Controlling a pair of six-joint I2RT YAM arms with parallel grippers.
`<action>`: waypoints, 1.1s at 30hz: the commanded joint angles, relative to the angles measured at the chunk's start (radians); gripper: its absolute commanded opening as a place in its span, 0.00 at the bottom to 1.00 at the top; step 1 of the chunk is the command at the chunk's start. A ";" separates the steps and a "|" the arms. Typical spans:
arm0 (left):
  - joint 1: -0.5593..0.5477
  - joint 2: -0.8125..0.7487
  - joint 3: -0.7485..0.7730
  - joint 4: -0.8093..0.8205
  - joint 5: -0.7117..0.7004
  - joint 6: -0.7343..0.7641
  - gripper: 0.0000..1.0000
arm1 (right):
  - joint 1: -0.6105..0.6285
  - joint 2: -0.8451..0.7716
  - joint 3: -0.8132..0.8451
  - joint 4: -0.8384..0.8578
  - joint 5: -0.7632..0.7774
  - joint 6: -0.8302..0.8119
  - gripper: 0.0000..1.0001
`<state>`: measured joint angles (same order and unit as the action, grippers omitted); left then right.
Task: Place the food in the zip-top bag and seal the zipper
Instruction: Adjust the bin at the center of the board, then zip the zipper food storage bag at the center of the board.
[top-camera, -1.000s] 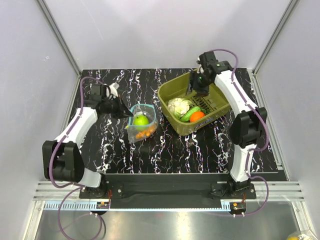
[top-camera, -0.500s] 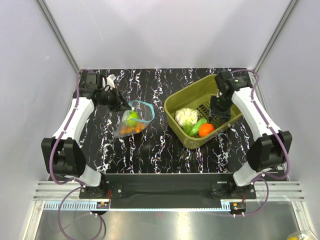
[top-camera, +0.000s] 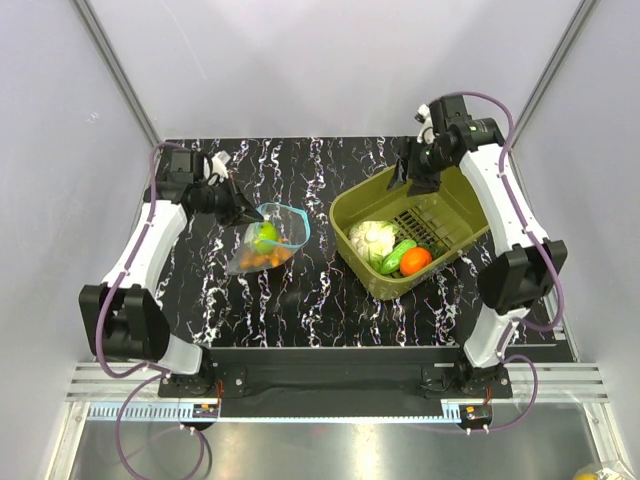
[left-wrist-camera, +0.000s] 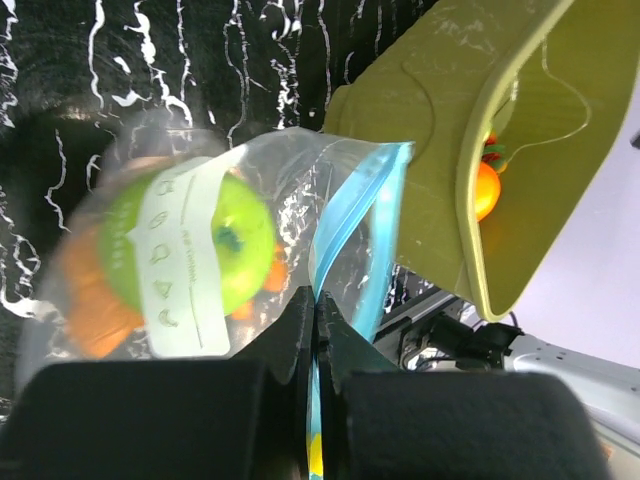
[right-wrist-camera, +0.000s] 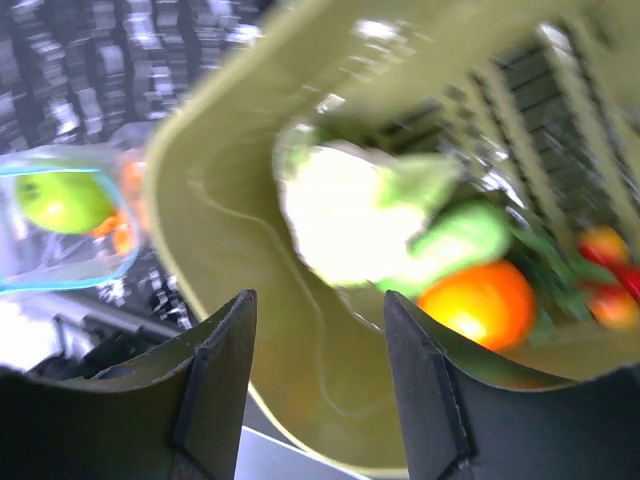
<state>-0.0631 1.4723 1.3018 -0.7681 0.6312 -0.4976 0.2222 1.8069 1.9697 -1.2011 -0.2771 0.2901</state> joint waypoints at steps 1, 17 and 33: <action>0.003 -0.101 -0.057 0.073 0.013 -0.054 0.00 | 0.032 0.057 0.079 0.092 -0.197 -0.083 0.60; -0.052 -0.228 -0.173 0.170 0.093 -0.067 0.00 | 0.476 0.014 0.000 0.359 -0.300 -0.189 0.55; -0.078 -0.375 -0.257 0.049 0.148 0.036 0.00 | 0.533 0.003 -0.095 0.354 -0.014 -0.396 0.78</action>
<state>-0.1329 1.1225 1.0466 -0.6975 0.7189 -0.4976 0.7555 1.8820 1.9251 -0.9028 -0.2607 0.0250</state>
